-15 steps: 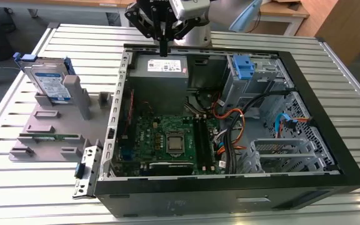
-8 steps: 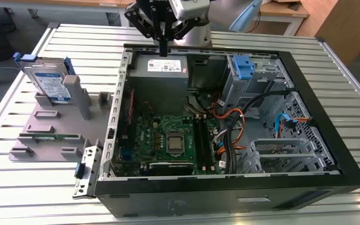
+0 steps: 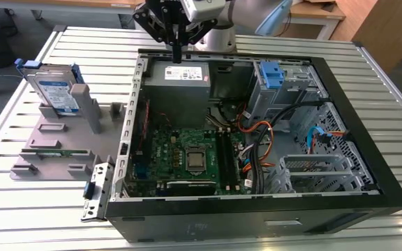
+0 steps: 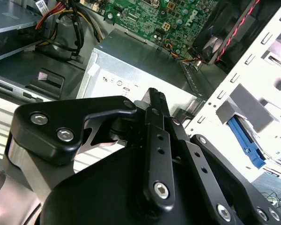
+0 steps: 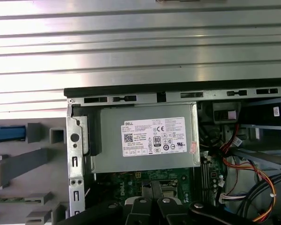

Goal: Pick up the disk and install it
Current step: 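Reach for the disk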

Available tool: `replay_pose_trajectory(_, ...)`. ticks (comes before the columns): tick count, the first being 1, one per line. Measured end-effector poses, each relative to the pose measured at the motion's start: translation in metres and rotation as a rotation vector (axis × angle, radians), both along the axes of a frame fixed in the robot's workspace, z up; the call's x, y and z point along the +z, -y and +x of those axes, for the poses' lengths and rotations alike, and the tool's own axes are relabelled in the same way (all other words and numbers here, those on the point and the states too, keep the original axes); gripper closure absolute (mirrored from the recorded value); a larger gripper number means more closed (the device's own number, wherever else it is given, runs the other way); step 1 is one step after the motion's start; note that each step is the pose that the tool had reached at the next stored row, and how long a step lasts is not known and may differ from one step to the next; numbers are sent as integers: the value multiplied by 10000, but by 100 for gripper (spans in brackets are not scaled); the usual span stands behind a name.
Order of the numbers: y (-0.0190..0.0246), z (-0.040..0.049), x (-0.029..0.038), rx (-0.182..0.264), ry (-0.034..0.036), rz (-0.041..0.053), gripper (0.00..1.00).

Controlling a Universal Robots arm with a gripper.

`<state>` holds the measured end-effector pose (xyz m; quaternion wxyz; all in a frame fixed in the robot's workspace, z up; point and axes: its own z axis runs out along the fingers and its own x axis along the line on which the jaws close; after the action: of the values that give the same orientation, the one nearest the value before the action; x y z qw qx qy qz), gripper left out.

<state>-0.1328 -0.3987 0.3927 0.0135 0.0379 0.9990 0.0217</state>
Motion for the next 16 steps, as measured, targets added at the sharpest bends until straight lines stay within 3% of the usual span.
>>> replay_pose_trajectory(16, -12, -276, -12, 1, 38, 1, 89)
